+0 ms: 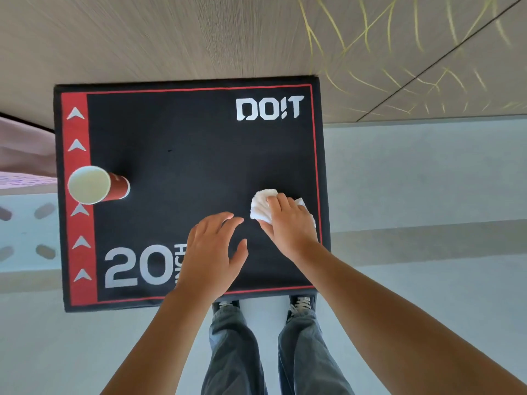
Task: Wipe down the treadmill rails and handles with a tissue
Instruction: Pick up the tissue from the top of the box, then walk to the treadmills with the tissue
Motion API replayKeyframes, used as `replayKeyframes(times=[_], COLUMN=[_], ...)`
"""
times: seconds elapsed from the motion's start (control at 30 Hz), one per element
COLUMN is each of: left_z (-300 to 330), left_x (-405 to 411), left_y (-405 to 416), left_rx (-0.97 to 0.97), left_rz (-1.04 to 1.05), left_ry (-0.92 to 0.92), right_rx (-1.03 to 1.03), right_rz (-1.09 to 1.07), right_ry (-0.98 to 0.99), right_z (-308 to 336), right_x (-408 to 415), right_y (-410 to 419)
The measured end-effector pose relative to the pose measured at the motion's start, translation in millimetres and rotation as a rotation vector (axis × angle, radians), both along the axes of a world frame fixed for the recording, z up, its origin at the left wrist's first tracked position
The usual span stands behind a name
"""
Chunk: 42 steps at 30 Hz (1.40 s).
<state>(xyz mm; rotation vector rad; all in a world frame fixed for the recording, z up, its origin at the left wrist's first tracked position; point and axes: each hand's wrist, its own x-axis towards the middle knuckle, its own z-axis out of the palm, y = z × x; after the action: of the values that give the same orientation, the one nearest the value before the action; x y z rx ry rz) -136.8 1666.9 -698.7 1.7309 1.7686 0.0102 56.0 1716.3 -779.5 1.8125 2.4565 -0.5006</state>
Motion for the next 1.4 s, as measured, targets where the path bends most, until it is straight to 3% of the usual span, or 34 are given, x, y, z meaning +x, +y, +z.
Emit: replayKeyframes(times=[0.2,0.37,0.53,0.77,1.07,1.4], left_z=[61,130,212,331,450,529], left_x=[8,25,49,83,133,146], left_y=[-7,-10,-12,-12,-15,-7], left_rx=[0.020,0.066,0.134,0.227,0.382,0.516], left_rz=[0.001,-0.001,-0.042,-0.118,-0.254,-0.607], left_ry=[0.004,-0.025,-0.045,-0.050,-0.143,-0.253], right_rx=[-0.112,0.031,0.112,-0.037,0.067,0.326], right_rz=[-0.156,-0.170,-0.245,-0.462,-0.677,-1.033], right_ry=[0.029,-0.034,0.092,0.216,0.350,0.413], right_z=[71,144,233,367,498,585], right_x=[15,39,61,101,163,158], right_y=[-22,-35,-40,-55,-106,-193])
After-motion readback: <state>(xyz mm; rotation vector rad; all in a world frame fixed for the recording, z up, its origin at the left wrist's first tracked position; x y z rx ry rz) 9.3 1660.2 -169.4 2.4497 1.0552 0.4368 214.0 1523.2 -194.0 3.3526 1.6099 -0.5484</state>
